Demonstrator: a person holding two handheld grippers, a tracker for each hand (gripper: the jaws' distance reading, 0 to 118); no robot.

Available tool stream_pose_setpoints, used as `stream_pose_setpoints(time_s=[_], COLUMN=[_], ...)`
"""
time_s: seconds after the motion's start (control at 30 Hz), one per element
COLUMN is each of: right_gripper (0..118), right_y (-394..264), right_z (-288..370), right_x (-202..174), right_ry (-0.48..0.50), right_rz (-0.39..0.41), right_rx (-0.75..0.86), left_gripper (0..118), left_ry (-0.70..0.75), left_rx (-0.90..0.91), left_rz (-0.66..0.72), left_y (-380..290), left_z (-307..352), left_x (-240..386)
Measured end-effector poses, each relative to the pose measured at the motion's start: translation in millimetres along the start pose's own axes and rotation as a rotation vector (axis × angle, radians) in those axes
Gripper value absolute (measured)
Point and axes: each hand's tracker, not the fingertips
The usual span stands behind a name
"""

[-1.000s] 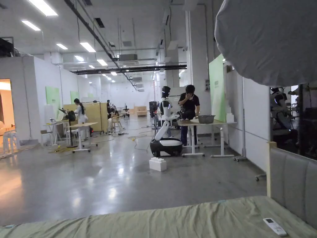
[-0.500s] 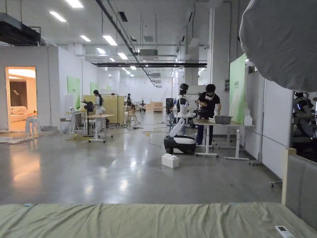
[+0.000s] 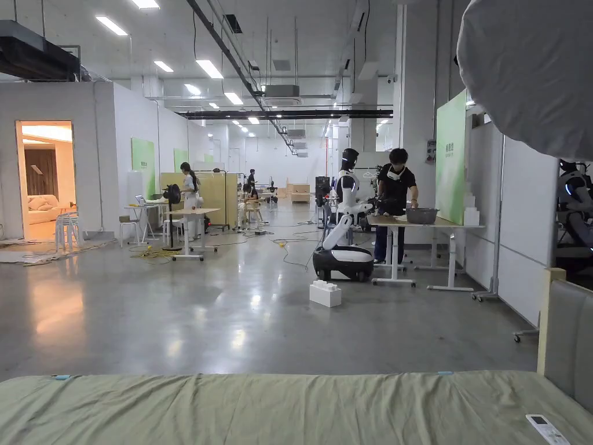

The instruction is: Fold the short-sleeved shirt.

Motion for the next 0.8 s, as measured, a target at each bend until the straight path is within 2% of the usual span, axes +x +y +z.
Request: stream_pose_setpoints(time_s=[0.13, 0.27, 0.33, 0.4, 0.47, 0.53, 0.63, 0.67, 0.7, 0.77, 0.8], right_gripper=[3, 3, 5, 28, 32, 39, 78, 93, 101, 103, 104], right_y=[0.3, 2.0, 2.9, 3.8, 5.3, 4.5, 4.7, 4.3, 4.0, 3.2, 2.8], right_z=[1.3, 1.2, 0.4, 0.5, -0.4, -0.9, -1.2, -1.8, -2.7, -3.9, -4.6], right_x=[1.6, 6.6, 7.8, 7.4, 9.1, 9.2, 9.0, 9.2, 9.6, 9.6, 9.0], right_ry=[0.002, 0.006, 0.008, -0.001, 0.0, 0.002, -0.007, -0.007, -0.004, 0.006, 0.003], right_rz=[0.011, -0.054, -0.059, -0.061, -0.057, -0.083, -0.092, -0.093, -0.09, -0.076, -0.07], right_rx=[-0.004, -0.01, -0.004, 0.001, 0.001, -0.013, -0.008, -0.008, -0.013, -0.022, -0.023], left_gripper=[1, 1, 2, 14, 15, 25, 69, 76, 76, 78, 85], left_ry=[-0.006, -0.022, -0.024, -0.014, -0.02, -0.038, -0.017, -0.017, -0.02, -0.018, -0.015], left_rx=[-0.015, -0.009, -0.011, -0.004, -0.001, -0.001, -0.002, 0.0, 0.0, 0.003, 0.002], left_rz=[0.009, 0.027, 0.018, 0.009, 0.014, 0.037, 0.044, 0.038, 0.031, 0.023, 0.021], left_y=[-0.2, 1.6, 3.1, 4.2, 5.1, 4.8, 4.4, 4.8, 4.8, 4.6, 3.5], left_z=[-1.1, -1.7, -2.5, -2.4, -2.1, -2.6, -2.6, -2.4, -1.9, -1.3, -1.7], left_x=[0.0, -0.8, 0.8, 1.7, 0.0, -2.9, -2.9, -3.1, -3.5, -3.7, -4.0])
